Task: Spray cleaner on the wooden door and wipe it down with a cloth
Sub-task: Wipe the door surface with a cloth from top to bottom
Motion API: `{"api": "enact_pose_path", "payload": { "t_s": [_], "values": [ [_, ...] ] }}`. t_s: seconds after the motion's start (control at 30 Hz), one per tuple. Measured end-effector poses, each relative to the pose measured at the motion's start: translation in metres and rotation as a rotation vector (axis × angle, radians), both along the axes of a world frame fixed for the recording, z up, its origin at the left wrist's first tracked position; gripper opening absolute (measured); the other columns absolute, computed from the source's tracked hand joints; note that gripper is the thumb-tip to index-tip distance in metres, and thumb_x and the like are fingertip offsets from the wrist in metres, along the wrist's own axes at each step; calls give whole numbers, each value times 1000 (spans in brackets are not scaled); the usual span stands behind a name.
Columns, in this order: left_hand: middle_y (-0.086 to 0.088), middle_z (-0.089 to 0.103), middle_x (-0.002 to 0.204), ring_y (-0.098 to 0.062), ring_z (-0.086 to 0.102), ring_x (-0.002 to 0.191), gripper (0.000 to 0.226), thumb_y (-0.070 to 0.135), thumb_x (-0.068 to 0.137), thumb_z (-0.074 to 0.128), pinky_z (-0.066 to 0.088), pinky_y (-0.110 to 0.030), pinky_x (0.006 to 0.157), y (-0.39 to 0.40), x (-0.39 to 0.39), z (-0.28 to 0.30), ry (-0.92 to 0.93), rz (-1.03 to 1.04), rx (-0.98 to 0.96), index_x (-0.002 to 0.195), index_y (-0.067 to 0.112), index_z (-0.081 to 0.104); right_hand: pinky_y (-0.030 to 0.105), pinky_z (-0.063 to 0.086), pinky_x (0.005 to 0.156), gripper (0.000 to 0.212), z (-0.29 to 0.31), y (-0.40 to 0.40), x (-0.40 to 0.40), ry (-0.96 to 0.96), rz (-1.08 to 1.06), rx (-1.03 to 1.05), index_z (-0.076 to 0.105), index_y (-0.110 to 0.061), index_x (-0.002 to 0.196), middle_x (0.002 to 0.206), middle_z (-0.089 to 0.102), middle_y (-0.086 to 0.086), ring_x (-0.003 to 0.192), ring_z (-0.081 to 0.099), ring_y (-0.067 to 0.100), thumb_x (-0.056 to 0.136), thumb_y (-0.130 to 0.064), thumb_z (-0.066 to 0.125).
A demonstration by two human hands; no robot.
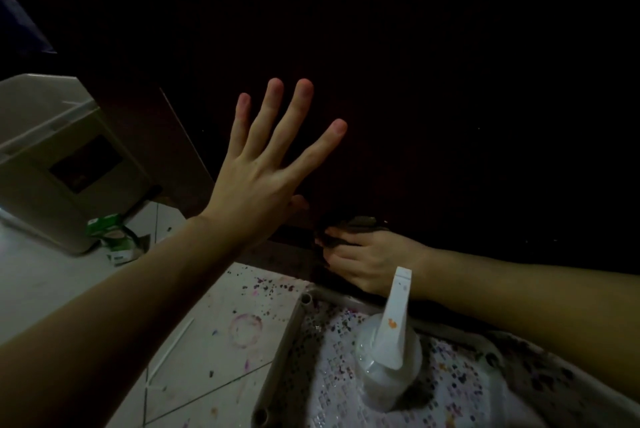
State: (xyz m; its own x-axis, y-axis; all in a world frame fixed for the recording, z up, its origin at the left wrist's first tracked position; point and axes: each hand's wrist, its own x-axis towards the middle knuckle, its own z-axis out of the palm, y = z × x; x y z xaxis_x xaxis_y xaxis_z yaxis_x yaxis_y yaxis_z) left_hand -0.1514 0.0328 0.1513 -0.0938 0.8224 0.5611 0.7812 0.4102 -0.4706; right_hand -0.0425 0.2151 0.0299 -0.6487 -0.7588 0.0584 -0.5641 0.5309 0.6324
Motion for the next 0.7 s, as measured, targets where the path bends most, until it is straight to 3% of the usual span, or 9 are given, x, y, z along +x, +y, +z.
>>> {"api": "enact_pose_path", "payload": {
  "t_s": [0.13, 0.23, 0.27, 0.33, 0.37, 0.47, 0.53, 0.63, 0.7],
  "values": [
    [-5, -30, 154, -33, -21, 141, 120, 48, 62, 79, -3, -61, 115, 0, -1, 0, 4, -1, 5, 153, 28, 3, 48, 17, 115, 34, 11, 33, 49, -45, -88, 104, 76, -12, 101, 123, 66, 10, 118, 60, 23, 83, -14, 47],
    [-13, -15, 156, -35, -18, 140, 119, 47, 62, 80, -3, -62, 114, 0, 3, 2, 0, 8, 8, 152, 27, 6, 52, 6, 118, 34, -4, 66, 84, -14, -255, 252, 70, -2, 108, 130, 55, 21, 121, 55, 29, 89, -5, 42],
    [-18, -7, 155, -38, -14, 141, 118, 47, 61, 81, -2, -63, 114, 0, 5, 3, -7, 12, 7, 151, 26, 8, 55, 0, 119, 35, -16, 76, 90, 7, -306, 310, 60, 8, 118, 137, 41, 31, 129, 45, 36, 91, -7, 43],
    [-23, 2, 150, -49, 0, 140, 118, 49, 59, 83, 1, -64, 113, 1, 7, 4, -1, 16, 8, 150, 24, 12, 59, -10, 117, 64, -36, 81, 91, 190, -218, 370, 27, 22, 134, 148, 7, 42, 142, 6, 51, 91, -17, 56],
    [-24, 4, 149, -53, 6, 138, 118, 50, 59, 83, 1, -64, 113, 2, 7, 4, 6, 19, 11, 150, 23, 14, 59, -9, 117, 75, -42, 81, 85, 213, -212, 432, 18, 23, 136, 150, 0, 42, 143, -4, 50, 90, -20, 59],
    [-25, 4, 148, -51, 4, 139, 115, 50, 60, 81, 2, -65, 112, 3, 7, 3, 5, 20, 17, 150, 23, 14, 54, 6, 119, 45, -27, 49, 59, 109, -233, 349, 51, 2, 133, 146, 40, 26, 140, 36, 25, 92, -13, 41],
    [-25, 3, 148, -42, -2, 139, 115, 49, 62, 81, 2, -66, 112, 3, 6, 2, -1, 16, 21, 150, 23, 13, 45, 8, 120, 42, -17, 23, 38, 60, -261, 144, 58, -12, 130, 147, 43, 14, 136, 37, -3, 93, -13, 38],
    [-25, 1, 149, -38, -9, 138, 117, 50, 62, 81, 0, -64, 113, 3, 5, 1, -3, 18, 17, 151, 25, 8, 43, 27, 113, 32, -14, 9, 8, -8, -58, 205, 74, -19, 105, 120, 68, 5, 116, 61, 12, 79, -14, 56],
    [-24, -1, 149, -34, -17, 139, 120, 51, 61, 80, -3, -63, 114, 2, 5, 2, -21, 27, 15, 151, 26, 5, 45, 26, 113, 29, 2, 10, 14, -32, -98, 186, 75, -15, 100, 114, 70, 4, 111, 63, 18, 76, -10, 59]
  ]
}}
